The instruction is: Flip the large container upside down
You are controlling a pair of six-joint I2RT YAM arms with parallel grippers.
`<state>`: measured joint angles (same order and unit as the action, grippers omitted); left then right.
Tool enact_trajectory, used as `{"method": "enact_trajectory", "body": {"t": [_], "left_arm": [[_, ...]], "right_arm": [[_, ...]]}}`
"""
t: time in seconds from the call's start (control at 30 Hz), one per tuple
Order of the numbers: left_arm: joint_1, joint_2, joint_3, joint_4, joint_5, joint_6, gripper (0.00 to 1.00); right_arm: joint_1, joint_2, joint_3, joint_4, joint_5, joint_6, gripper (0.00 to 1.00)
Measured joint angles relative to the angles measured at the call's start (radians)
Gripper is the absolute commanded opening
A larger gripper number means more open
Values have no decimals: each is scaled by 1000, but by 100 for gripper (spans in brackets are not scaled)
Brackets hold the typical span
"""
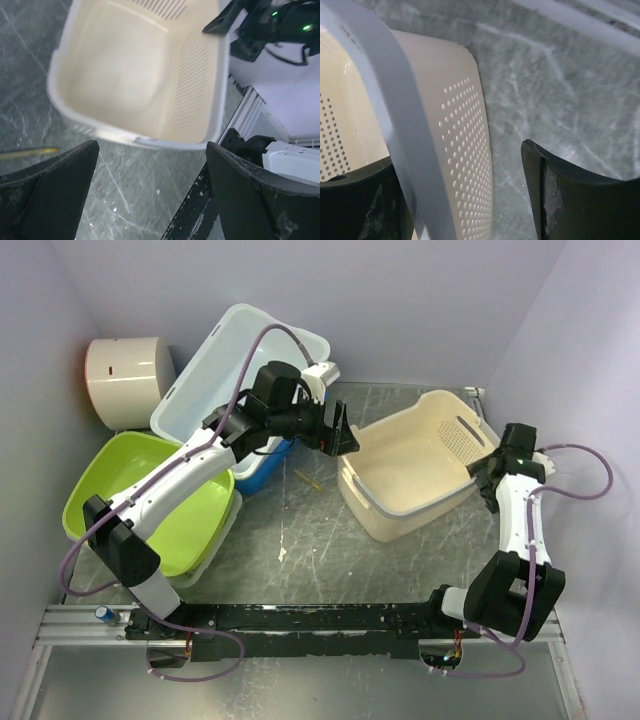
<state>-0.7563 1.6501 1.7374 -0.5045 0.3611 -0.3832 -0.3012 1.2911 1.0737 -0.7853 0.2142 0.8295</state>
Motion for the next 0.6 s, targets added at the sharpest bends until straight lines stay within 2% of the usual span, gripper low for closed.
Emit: {"method": "enact_trajectory", "body": {"t": [0.13, 0.27, 0.37, 0.47, 0.6], "left_arm": [[-4, 5, -57, -21, -12, 1, 100], [-5, 5, -148, -15, -9, -17, 100], [-14, 5, -206, -15, -6, -45, 100], [-40, 9, -217, 6, -3, -80, 100], [-89, 37, -217, 93, 23, -135, 100]], "right_arm": [[-73, -39, -16, -2, -28, -40, 77], [-70, -111, 7, 3, -131, -139, 81], [-65, -135, 84, -10, -152, -211, 83], [-47, -155, 160, -2, -157, -265, 83], [-16, -199, 164, 62, -254, -323, 84]]}}
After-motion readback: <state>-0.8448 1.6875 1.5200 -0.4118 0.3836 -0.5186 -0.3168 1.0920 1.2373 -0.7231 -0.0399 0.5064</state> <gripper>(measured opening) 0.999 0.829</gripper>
